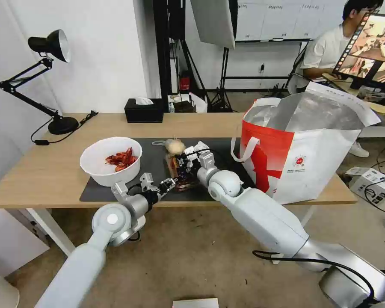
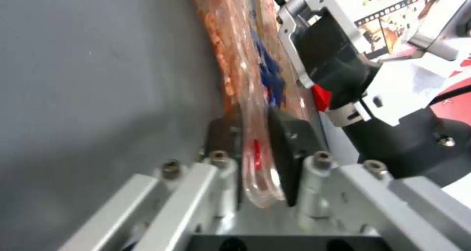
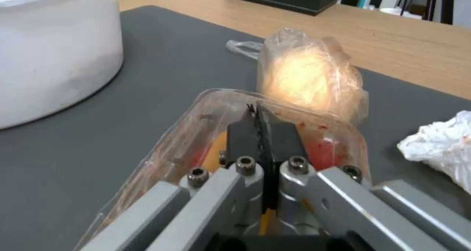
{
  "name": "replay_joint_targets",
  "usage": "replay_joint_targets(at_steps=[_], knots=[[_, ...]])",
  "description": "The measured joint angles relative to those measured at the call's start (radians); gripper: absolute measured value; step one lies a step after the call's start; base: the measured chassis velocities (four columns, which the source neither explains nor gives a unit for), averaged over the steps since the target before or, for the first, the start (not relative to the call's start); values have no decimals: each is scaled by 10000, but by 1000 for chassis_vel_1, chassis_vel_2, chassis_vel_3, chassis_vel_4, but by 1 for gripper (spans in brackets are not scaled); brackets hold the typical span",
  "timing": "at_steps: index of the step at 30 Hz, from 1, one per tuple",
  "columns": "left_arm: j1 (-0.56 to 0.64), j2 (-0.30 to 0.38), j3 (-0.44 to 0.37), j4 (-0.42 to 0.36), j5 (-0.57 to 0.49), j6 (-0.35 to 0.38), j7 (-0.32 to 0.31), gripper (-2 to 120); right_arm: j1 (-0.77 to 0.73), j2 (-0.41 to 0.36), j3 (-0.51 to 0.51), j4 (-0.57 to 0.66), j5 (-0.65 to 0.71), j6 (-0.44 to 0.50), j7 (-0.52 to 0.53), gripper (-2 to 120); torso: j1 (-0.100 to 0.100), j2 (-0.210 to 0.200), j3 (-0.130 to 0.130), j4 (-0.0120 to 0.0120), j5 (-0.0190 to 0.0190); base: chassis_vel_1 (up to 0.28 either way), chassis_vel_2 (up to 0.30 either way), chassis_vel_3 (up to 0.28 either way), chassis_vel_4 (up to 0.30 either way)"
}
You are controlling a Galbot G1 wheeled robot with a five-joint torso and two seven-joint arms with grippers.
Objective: Pick up the trash from the table and place it into the takeout bag.
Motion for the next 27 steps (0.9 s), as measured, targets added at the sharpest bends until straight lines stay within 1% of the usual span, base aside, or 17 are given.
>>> replay_joint_targets(at_steps=[1, 2, 3, 4, 15, 18, 19, 20, 21, 24, 25, 27], knots=[[10, -12, 14, 2, 12, -3, -1, 8, -8, 0, 0, 9, 1, 0, 2, 0, 0, 0, 0, 0, 0, 0, 0, 0, 0], [10, -12, 14, 2, 12, -3, -1, 8, -8, 0, 0, 9, 1, 0, 2, 0, 0, 0, 0, 0, 0, 0, 0, 0, 0], [13, -17, 25, 7, 23, -6, -3, 1, -10, 0, 1, 16, 1, 0, 5, 0, 0, 0, 0, 0, 0, 0, 0, 0, 0], [13, -18, 28, 12, 28, -9, -3, 0, -12, 0, 5, 20, 2, 0, 5, 0, 0, 0, -1, 0, 0, 0, 0, 0, 0], [43, 1, -7, -4, 45, -63, 9, 0, -162, -39, 281, 307, 43, 14, 21, 0, 0, -2, 0, 1, 0, 0, 0, 0, 0], [58, 30, -29, -71, 47, -103, 17, 0, -252, -106, 449, 516, 51, 139, 71, 0, 0, -2, 0, 1, 0, 0, 0, 0, 0], [74, 60, -51, -149, 48, -154, 21, 0, -355, -196, 655, 774, 89, 355, 142, 0, 0, -2, 0, 0, 1, 0, 0, 0, 0], [93, 78, -77, -215, 48, -185, 25, 0, -452, -296, 839, 1049, 186, 496, 179, 3, 0, -2, 0, 0, 1, 0, 0, 0, 0], [93, 78, -77, -215, 48, -185, 25, 0, -452, -296, 839, 1049, 186, 496, 179, 3, 0, -2, 0, 0, 1, 0, 0, 0, 0], [162, 121, -156, -396, 60, -235, 30, 0, -820, -729, 1376, 1973, 502, 948, 315, 18, 0, -1, -1, 2, 1, 0, 0, 0, 0], [162, 121, -156, -396, 60, -235, 30, 0, -820, -729, 1376, 1973, 502, 948, 315, 18, 0, -1, -1, 2, 1, 0, 0, 0, 0], [194, 148, -192, -511, 118, -271, 33, 0, -1117, -1126, 1704, 2475, 515, 1167, 332, 28, 0, -1, -1, 1, 1, 0, 0, 0, 0]])
